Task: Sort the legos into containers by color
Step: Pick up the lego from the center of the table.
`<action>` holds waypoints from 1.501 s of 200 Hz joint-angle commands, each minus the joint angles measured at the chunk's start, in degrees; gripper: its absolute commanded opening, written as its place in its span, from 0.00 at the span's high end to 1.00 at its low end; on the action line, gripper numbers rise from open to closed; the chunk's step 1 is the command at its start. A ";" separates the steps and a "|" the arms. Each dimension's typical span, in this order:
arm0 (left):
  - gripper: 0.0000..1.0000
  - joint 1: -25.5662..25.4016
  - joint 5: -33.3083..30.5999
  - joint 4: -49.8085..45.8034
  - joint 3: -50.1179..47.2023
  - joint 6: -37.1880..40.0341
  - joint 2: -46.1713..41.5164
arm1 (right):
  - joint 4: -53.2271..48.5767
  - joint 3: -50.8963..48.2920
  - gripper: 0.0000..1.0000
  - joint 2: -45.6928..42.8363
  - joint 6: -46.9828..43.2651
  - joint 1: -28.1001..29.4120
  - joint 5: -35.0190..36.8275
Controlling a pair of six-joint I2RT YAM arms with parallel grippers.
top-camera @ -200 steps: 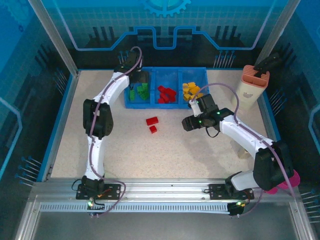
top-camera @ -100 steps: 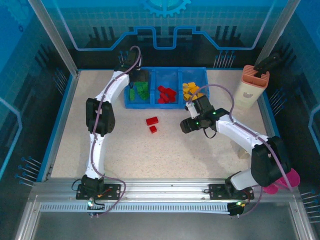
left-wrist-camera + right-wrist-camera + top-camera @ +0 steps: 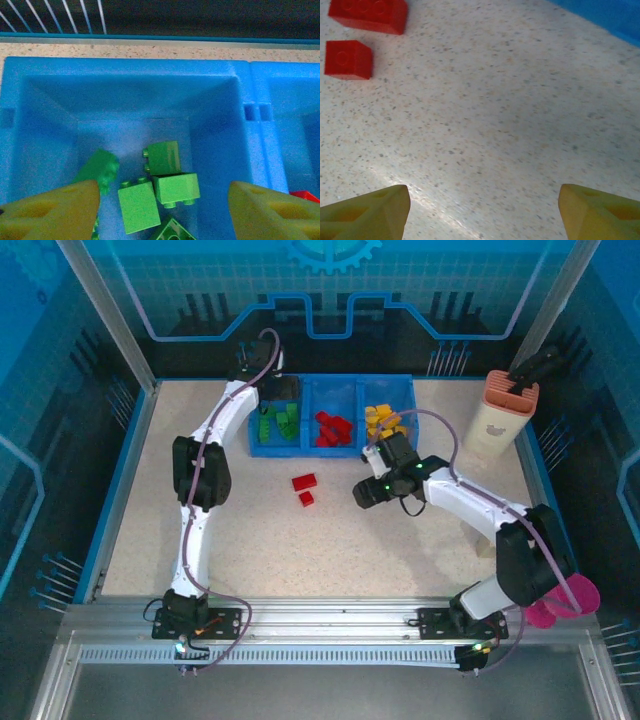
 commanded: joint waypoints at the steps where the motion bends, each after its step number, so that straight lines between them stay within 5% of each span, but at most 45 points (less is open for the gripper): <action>1: 0.34 0.30 3.51 0.79 0.47 -0.26 -6.12 | 3.86 2.41 0.21 3.24 3.31 3.84 -3.62; 75: 0.41 0.21 2.98 2.07 -12.43 3.79 -27.43 | 7.59 11.98 0.20 17.17 10.87 14.05 -4.74; 177: 0.39 0.69 0.95 4.82 -46.51 2.61 -61.96 | 2.64 24.35 0.19 31.48 8.77 16.97 2.57; 206: 0.39 0.74 1.09 2.37 -51.10 3.38 -66.62 | 1.33 26.60 0.29 33.89 7.65 16.92 4.08; 239: 0.39 0.74 -0.52 -1.86 -52.97 4.65 -70.63 | -0.88 28.49 0.53 35.32 6.18 16.92 5.12; 300: 0.38 2.47 -1.23 -6.02 -59.50 8.61 -76.33 | -8.34 29.51 0.65 24.90 -0.25 13.83 10.72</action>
